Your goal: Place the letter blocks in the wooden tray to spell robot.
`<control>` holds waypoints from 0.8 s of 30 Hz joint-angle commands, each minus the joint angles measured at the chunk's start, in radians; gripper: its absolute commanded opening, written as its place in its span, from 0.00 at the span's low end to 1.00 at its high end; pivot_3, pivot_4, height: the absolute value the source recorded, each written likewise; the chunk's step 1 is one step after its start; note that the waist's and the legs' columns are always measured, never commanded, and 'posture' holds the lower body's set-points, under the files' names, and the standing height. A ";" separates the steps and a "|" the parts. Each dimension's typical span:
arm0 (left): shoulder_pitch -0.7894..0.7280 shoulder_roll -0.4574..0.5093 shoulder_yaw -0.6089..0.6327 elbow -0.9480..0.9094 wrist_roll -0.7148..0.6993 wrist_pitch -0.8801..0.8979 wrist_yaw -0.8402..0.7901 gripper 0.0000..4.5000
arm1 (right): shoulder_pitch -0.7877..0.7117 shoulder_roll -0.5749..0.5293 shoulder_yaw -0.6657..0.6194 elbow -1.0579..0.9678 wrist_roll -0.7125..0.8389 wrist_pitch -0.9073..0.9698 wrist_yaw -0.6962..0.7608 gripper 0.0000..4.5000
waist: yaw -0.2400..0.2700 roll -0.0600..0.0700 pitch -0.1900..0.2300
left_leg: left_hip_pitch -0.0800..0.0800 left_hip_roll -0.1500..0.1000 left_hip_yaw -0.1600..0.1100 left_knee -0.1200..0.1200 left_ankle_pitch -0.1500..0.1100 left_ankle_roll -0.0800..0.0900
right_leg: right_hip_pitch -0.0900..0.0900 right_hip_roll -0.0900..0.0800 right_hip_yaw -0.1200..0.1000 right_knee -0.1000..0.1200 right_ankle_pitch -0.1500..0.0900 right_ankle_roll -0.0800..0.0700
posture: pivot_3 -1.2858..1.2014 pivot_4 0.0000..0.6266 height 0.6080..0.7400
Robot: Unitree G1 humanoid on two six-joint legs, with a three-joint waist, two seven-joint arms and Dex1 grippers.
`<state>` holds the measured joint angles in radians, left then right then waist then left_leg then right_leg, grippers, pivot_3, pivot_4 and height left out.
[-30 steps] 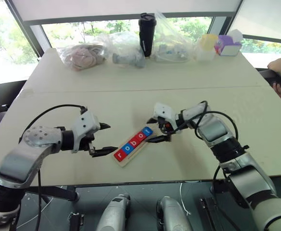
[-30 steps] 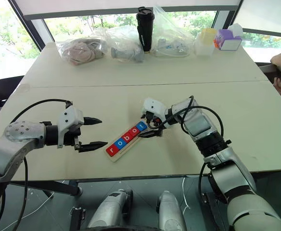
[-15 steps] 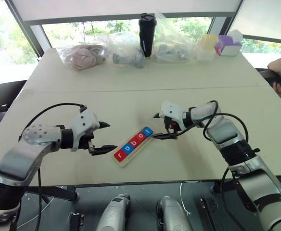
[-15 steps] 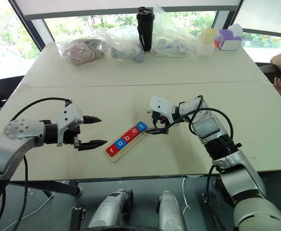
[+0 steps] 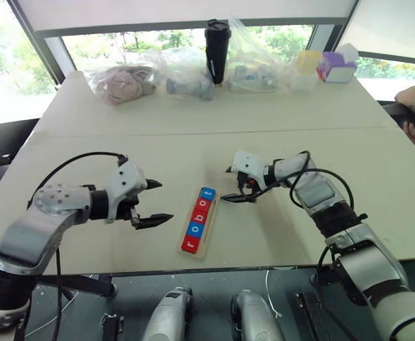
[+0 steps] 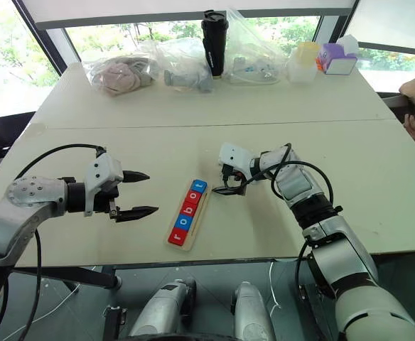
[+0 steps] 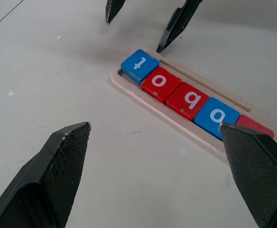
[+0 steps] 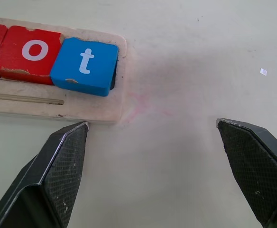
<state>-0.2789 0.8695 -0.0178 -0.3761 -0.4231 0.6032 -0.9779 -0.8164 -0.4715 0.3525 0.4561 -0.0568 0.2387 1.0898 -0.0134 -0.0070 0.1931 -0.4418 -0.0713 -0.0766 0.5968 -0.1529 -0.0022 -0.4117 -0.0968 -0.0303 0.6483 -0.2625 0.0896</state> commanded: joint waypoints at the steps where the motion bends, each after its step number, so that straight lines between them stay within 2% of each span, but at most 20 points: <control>1: 0.003 0.006 0.019 -0.033 -0.003 0.000 0.007 1.00 | -0.032 -0.010 -0.018 -0.032 0.006 -0.022 0.026 0.99 | 0.000 0.000 0.000 | 0.000 0.000 0.000 0.000 0.000 0.000 | 0.000 0.000 0.000 0.000 0.000 0.000 | 0.52 0.24 1.00; 9: 0.003 0.005 0.017 -0.030 -0.003 -0.002 0.009 1.00 | -0.068 -0.020 -0.038 -0.032 0.008 -0.024 0.023 0.99 | -0.001 0.000 0.000 | 0.000 0.000 0.000 0.000 0.000 0.000 | 0.000 0.000 0.000 0.000 0.000 0.000 | 0.52 0.24 1.00; 24: 0.006 0.003 0.020 -0.036 -0.006 0.001 0.014 1.00 | -0.079 0.067 -0.010 0.025 -0.011 -0.032 0.001 0.99 | -0.002 0.000 0.000 | 0.000 0.000 0.000 0.000 0.000 0.000 | 0.000 0.000 0.000 0.000 0.000 0.000 | 0.52 0.24 1.00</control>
<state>-0.2708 0.8694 -0.0177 -0.3780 -0.4238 0.6057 -0.9685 -0.8667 -0.4106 0.3442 0.4801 -0.0636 0.2205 1.0965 -0.0150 -0.0070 0.1931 -0.4416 -0.0714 -0.0766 0.5967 -0.1528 -0.0024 -0.4118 -0.0965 -0.0305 0.6489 -0.2624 0.0896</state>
